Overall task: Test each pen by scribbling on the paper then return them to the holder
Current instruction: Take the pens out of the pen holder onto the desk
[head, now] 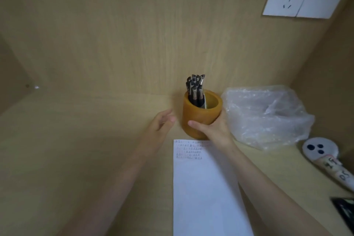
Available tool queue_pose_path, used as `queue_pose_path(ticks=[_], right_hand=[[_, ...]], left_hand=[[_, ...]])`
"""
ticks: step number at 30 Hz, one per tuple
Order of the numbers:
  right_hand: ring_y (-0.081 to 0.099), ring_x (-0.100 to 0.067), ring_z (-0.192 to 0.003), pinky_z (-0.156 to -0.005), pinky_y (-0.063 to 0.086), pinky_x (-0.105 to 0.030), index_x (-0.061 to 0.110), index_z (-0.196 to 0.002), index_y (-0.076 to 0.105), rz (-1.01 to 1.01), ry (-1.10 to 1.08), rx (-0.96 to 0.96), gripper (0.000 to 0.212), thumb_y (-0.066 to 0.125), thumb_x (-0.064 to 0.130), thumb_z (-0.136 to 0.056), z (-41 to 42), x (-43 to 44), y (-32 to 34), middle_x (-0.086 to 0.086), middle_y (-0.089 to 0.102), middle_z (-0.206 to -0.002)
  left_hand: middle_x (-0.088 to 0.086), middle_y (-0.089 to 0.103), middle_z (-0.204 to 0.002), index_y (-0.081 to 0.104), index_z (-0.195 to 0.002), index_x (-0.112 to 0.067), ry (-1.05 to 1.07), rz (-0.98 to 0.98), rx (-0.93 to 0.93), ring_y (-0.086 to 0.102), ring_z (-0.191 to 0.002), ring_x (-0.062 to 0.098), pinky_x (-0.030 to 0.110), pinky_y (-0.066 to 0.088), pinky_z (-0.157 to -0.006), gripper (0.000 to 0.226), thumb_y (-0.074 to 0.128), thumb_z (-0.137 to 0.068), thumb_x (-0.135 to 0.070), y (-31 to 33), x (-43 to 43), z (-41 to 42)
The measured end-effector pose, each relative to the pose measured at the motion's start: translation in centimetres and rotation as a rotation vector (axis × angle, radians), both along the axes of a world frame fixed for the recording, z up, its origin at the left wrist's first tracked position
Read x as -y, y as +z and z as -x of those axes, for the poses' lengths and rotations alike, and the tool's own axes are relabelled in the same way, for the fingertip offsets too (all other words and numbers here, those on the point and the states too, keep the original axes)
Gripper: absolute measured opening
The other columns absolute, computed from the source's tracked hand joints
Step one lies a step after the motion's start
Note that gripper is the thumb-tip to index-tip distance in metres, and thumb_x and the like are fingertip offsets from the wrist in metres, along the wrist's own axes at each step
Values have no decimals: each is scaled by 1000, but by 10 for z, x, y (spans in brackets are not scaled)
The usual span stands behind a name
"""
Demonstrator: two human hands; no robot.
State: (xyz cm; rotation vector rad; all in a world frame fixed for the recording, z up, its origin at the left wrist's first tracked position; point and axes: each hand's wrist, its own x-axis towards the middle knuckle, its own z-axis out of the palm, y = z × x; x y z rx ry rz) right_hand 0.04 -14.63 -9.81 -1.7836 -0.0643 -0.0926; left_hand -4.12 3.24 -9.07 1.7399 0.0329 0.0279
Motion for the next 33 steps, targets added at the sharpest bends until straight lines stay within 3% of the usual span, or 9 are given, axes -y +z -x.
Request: queue_pose_path(ticks=[6,10,12,17,20,22,24,27,33], right_hand=[[43,-10,-119,-98,37,-25,24,-140,31,279,91,197,107,93,18,-52,7,1,13,4,42,-130],[34,-19,-127,-105,36,-45,22,-143,29,732,225,432,111,91,29,-51,16,-5,17,-2,35,-137],[35,-23,-128,-105,35,-47,17,-143,32,868,264,528,107,90,27,-54,19,-11,19,-6,38,-139],[32,-25,-131,-114,21,-42,13,-142,36,1125,316,708,100,88,16,-57,19,-25,30,-12,42,-140],[30,-29,-138,-116,11,-41,14,-144,34,1242,374,777,95,83,8,-63,21,-30,33,-14,40,-144],[29,-29,-140,-118,9,-41,15,-145,31,1295,398,826,94,81,9,-66,22,-33,35,-15,37,-147],[29,-29,-140,-119,9,-41,14,-145,31,1315,409,883,90,79,8,-69,22,-36,38,-15,38,-147],[28,-29,-141,-119,9,-41,14,-146,29,1359,432,918,92,80,10,-69,22,-36,44,-16,36,-148],[30,-32,-140,-120,8,-42,11,-144,34,1405,301,917,82,74,5,-73,19,-21,51,-17,39,-145]], left_hand=[[1,49,-130,39,-133,-18,88,282,20,52,-115,13,30,42,-96,40,36,-97,-35,4,-17,15],[-11,58,-108,49,-108,-30,67,484,-17,56,-100,4,33,39,-99,26,29,-97,-42,4,-26,19],[-9,60,-106,51,-107,-30,94,504,-38,59,-96,3,30,43,-94,25,32,-96,-42,-1,-31,21],[-15,38,-132,25,-142,-27,65,146,23,42,-115,-1,2,39,-79,63,58,-88,-29,-11,-44,37],[-17,18,-145,11,-143,-39,63,-270,127,20,-132,4,28,29,-105,103,79,-66,-37,-20,-53,41],[-13,14,-149,7,-143,-38,26,-514,256,17,-136,9,41,25,-111,114,81,-57,-48,-29,-56,40],[-9,20,-150,4,-144,-35,16,-636,305,19,-136,10,43,24,-112,116,77,-56,-56,-36,-55,38],[-6,35,-143,8,-146,-29,85,-586,268,30,-130,12,38,27,-109,110,75,-62,-53,-43,-55,41],[-8,42,-130,31,-139,-28,95,-686,297,34,-121,9,37,32,-106,83,71,-70,-48,-49,-69,45]])
